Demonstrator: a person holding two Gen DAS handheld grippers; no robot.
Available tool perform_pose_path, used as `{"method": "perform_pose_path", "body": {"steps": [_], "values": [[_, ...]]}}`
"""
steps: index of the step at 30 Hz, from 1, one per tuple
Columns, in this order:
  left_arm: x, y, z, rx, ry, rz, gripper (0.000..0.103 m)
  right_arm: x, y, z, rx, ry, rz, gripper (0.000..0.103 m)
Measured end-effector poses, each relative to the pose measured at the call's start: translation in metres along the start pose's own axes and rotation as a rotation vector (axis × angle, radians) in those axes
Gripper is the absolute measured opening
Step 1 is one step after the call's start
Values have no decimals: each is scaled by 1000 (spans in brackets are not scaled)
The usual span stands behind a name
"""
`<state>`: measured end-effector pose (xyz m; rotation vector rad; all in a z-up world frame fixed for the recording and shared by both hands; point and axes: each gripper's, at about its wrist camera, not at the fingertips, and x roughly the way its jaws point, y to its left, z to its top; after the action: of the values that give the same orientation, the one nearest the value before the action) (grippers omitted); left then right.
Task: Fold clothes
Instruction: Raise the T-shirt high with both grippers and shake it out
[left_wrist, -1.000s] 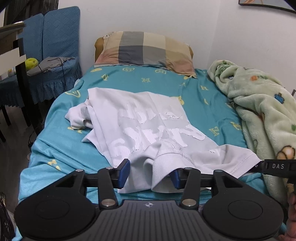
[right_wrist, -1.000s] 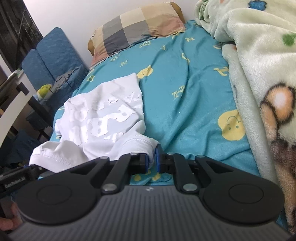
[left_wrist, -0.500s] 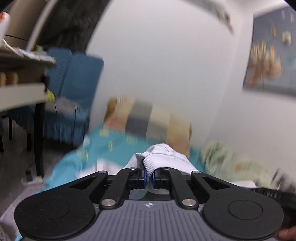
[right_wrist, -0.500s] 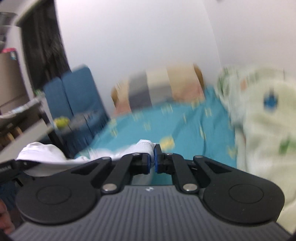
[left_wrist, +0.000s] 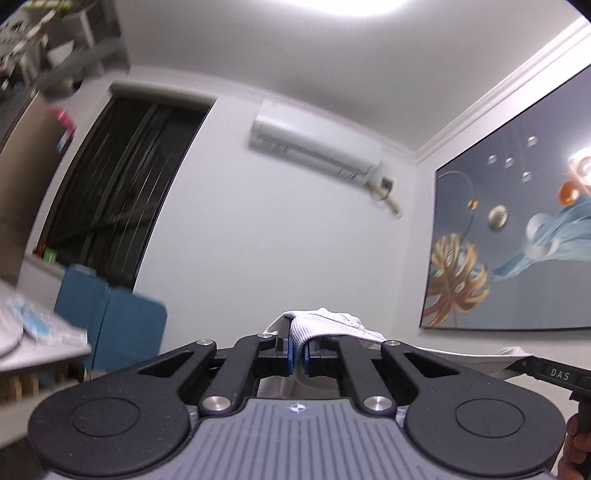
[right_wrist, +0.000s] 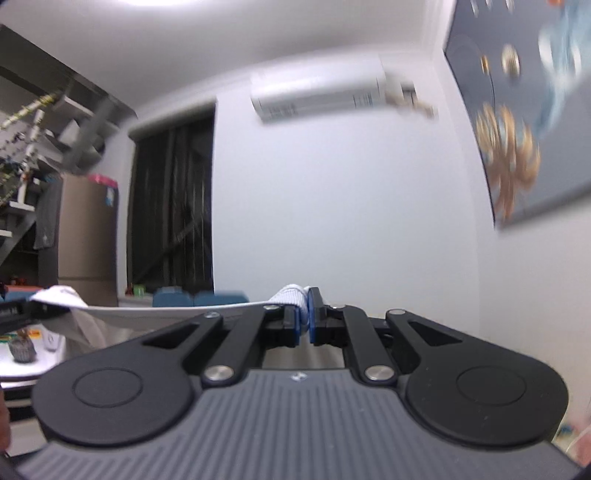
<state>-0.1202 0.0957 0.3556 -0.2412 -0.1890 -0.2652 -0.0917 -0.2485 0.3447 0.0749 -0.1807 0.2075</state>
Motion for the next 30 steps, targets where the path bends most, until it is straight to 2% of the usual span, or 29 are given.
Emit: {"method": "perform_pose_path", "body": {"steps": [4,7,10,13,16,21,26,30], "values": [[-39,-29,55,33,-38,-33,5,-43,9,54,-38,-94,13,8],[-65,-50,82,55,-44,-46,6,-66,12,85,-56,-132,17,8],[-73,-58,91,60,-11,-51,6,-73,13,100,-65,-131,20,8],[-58,-49,77,37,48,-39,6,-56,6,89,-60,-76,22,8],[-7,-23,40,8,119,-10,6,-19,-7,57,-47,12,13,8],[96,16,-29,-35,236,53,6,82,-35,-17,-16,173,-32,8],[229,47,-93,-25,292,131,6,210,-60,-82,5,272,-107,8],[336,73,-177,11,308,184,6,316,-87,-161,11,318,-165,8]]}}
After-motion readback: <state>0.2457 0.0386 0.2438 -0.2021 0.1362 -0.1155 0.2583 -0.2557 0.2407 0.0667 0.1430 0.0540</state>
